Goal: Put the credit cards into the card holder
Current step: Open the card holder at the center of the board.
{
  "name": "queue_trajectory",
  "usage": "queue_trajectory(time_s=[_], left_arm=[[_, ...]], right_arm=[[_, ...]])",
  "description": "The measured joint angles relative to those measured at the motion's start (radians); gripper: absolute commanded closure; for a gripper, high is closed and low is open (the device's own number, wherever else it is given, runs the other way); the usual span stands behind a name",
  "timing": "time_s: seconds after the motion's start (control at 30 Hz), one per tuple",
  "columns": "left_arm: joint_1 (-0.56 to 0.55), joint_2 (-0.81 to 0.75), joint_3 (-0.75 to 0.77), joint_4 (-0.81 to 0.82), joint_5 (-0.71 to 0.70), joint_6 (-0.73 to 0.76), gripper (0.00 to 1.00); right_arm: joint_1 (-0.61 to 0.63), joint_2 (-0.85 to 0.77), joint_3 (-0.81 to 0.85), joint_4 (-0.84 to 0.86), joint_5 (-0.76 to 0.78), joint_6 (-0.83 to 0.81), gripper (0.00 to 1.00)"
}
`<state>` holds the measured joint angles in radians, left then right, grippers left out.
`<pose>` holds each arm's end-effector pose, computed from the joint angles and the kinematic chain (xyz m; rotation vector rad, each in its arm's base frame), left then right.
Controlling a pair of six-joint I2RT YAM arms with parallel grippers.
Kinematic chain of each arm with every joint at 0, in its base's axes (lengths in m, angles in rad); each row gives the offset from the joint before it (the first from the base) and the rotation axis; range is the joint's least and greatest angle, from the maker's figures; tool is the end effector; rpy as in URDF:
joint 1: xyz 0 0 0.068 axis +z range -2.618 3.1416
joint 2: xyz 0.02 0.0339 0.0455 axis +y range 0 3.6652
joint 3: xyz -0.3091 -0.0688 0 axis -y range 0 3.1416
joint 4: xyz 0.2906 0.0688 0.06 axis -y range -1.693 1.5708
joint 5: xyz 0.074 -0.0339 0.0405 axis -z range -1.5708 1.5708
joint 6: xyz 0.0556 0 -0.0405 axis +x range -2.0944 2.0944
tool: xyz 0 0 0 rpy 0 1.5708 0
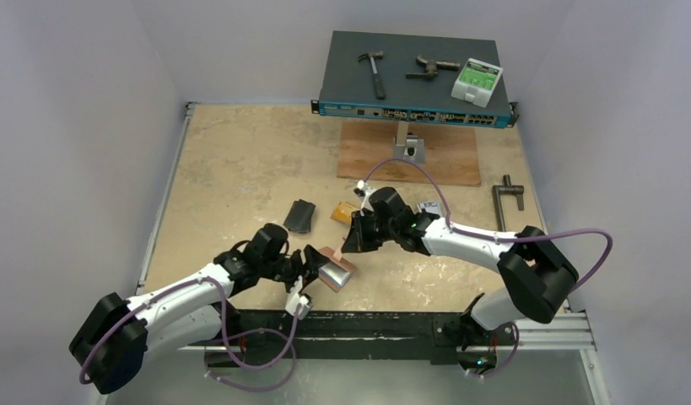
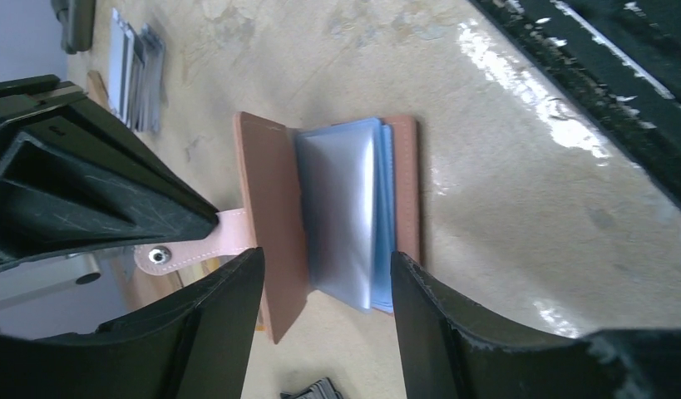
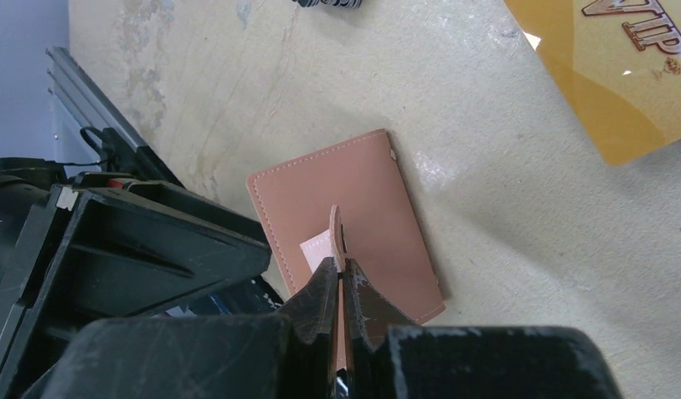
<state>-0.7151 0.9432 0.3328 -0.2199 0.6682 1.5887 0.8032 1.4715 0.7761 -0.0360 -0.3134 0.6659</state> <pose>0.1212 -0.1508 0.1595 2.1191 0.6208 -0.3289 0.2275 0.2604 0.1962 -0.3497 2.4991 1.0480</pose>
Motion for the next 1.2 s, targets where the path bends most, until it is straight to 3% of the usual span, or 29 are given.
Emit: queue_trajectory(time_s=[0.33,0.6,1.2], left_arm=[[0.0,0.072,0.059,0.073,-0.004,-0.001,0.37],[0.0,0.096,0.069,0.027,-0.023,0.034,0.37],[0.0,0.19,0.094,0.15,-0.076,0.027,0.37]], right_arm=[[-0.042,0.0,-0.008,0.009,-0.038,-0.005,1.0],[-0.089,0.002,-0.028,0.015,-0.055,-0.013,1.0],[-0.124,0.042,-0.036,0.042,-0.098,-0.039,1.0]])
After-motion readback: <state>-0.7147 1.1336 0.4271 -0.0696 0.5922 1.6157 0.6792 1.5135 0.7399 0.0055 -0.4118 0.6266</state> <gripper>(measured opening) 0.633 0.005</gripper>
